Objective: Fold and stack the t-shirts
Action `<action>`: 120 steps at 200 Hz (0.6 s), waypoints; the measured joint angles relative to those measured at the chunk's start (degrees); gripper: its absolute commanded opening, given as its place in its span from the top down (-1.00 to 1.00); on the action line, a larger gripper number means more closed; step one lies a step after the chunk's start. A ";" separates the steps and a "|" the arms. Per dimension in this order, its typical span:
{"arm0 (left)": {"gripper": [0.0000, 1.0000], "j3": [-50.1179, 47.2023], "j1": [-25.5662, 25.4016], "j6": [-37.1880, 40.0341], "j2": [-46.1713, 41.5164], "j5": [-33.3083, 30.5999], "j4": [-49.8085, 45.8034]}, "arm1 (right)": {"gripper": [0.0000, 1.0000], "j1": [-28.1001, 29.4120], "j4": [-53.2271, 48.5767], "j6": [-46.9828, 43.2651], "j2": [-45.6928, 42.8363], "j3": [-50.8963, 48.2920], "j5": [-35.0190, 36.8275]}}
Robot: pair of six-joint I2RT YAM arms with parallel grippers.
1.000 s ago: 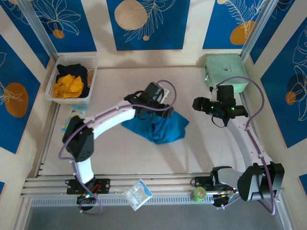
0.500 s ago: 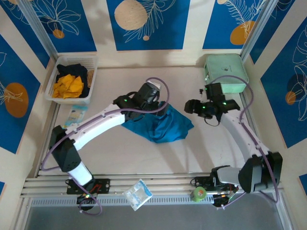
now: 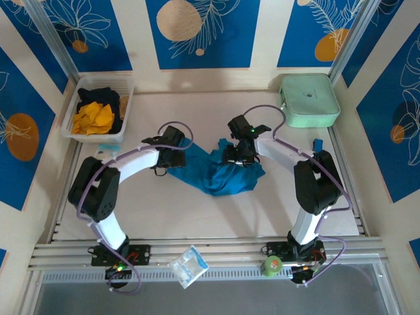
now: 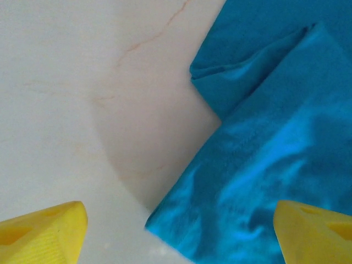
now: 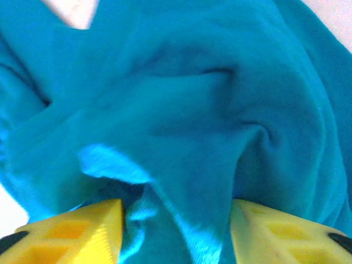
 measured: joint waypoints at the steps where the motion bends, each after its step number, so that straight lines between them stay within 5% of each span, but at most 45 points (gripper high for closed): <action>1: -0.69 0.00 0.04 0.00 0.24 0.17 0.31 | 0.17 0.00 -0.04 0.17 0.07 0.00 0.13; 24: -0.39 0.02 0.11 -0.17 3.74 2.84 5.33 | 0.64 0.00 -0.87 0.42 0.59 0.11 1.55; 42: 0.36 0.02 0.11 0.35 5.92 4.39 8.55 | 1.00 0.00 -1.70 1.46 0.57 1.09 2.71; 63: 1.00 0.04 0.35 0.00 6.03 5.07 10.78 | 1.00 0.00 -2.58 1.57 -0.66 2.29 4.66; 120: 1.00 -3.41 0.33 0.68 -7.52 3.78 8.04 | 1.00 -0.33 -6.91 1.55 -17.03 2.64 9.77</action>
